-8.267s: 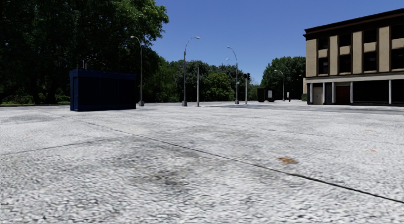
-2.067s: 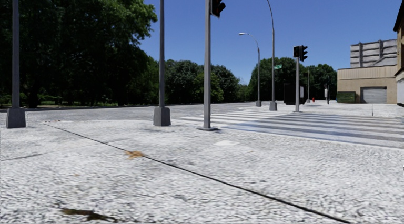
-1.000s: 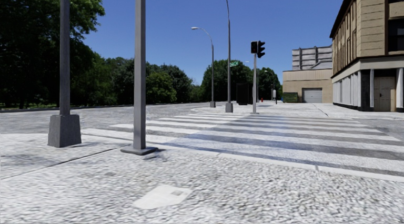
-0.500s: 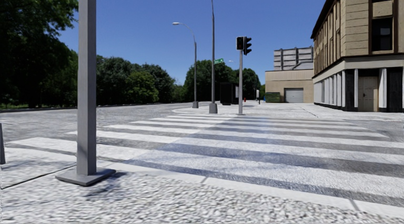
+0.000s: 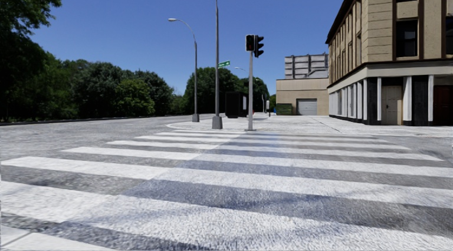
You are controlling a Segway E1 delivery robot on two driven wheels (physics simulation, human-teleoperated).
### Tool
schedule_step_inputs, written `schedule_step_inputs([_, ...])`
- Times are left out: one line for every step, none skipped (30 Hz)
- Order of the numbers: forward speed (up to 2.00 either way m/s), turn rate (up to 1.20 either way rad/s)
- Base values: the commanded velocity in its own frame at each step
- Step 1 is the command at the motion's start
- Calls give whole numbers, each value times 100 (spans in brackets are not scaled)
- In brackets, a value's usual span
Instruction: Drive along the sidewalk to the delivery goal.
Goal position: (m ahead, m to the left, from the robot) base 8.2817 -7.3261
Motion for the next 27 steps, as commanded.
schedule_step_inputs([178,-32])
schedule_step_inputs([178,-32])
schedule_step_inputs([178,-32])
schedule_step_inputs([178,-32])
schedule_step_inputs([178,-32])
schedule_step_inputs([178,-32])
schedule_step_inputs([178,-32])
schedule_step_inputs([178,-32])
schedule_step_inputs([178,-32])
schedule_step_inputs([178,-32])
schedule_step_inputs([178,-32])
schedule_step_inputs([178,-32])
schedule_step_inputs([178,-30])
schedule_step_inputs([178,-30])
schedule_step_inputs([178,-12])
schedule_step_inputs([184,0])
schedule_step_inputs([200,0])
schedule_step_inputs([200,0])
schedule_step_inputs([200,0])
schedule_step_inputs([200,0])
schedule_step_inputs([200,0])
schedule_step_inputs([200,0])
schedule_step_inputs([200,0])
schedule_step_inputs([200,0])
schedule_step_inputs([200,0])
schedule_step_inputs([200,0])
schedule_step_inputs([197,-12])
